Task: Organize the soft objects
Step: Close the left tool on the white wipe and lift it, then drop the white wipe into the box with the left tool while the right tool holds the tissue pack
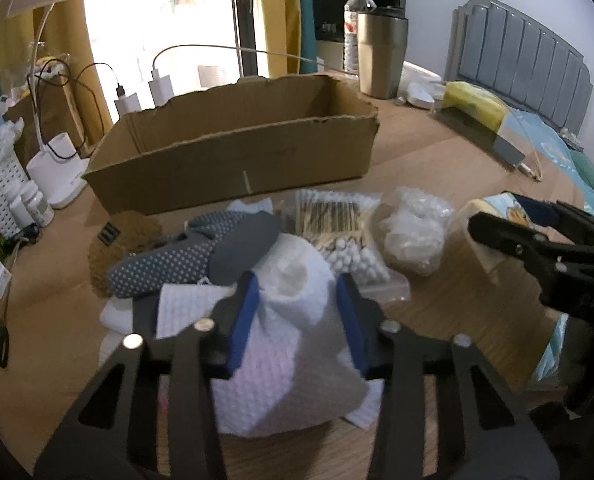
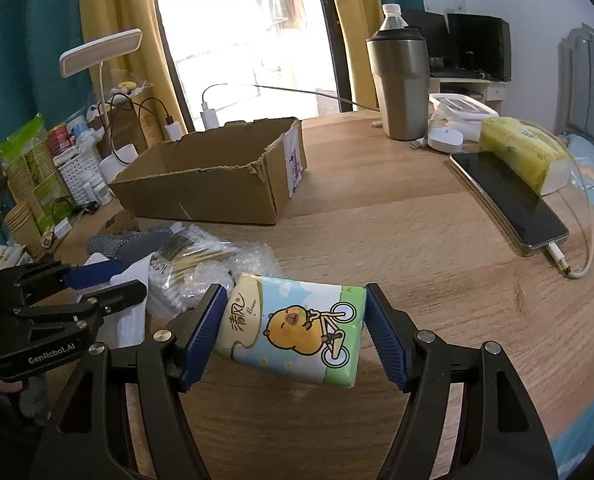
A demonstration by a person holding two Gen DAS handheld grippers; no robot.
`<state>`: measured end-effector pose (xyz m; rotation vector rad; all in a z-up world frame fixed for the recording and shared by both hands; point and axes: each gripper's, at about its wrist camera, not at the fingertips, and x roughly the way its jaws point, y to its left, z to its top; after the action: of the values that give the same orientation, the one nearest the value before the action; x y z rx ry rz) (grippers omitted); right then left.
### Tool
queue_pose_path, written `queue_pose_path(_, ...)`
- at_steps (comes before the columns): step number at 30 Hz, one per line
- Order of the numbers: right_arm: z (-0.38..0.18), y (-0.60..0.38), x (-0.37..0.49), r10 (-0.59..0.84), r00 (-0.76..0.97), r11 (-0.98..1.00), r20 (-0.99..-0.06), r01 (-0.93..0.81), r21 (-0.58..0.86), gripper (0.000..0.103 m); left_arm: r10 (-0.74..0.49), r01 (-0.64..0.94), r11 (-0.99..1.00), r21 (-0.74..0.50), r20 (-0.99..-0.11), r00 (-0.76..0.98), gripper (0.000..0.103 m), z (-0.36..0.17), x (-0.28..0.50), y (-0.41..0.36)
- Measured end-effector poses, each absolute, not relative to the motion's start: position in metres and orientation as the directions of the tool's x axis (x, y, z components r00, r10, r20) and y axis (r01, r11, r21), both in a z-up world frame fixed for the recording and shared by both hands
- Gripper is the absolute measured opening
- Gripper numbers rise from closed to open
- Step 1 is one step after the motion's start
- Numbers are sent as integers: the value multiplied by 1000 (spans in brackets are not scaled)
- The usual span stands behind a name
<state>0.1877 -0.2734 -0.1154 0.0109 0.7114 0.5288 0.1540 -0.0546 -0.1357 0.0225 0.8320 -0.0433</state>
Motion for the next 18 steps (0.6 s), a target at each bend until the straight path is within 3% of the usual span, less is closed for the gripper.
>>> queue_pose_path(5, -114, -272, 187, 467, 636, 868, -614, -462, 181, 73, -68, 66, 997, -32, -744, 664, 11, -136, 153, -52)
queue_pose_path(18, -89, -259, 178, 474, 670, 864, -571, -479, 156, 73, -151, 99, 988, -116, -672, 725, 5, -107, 137, -41)
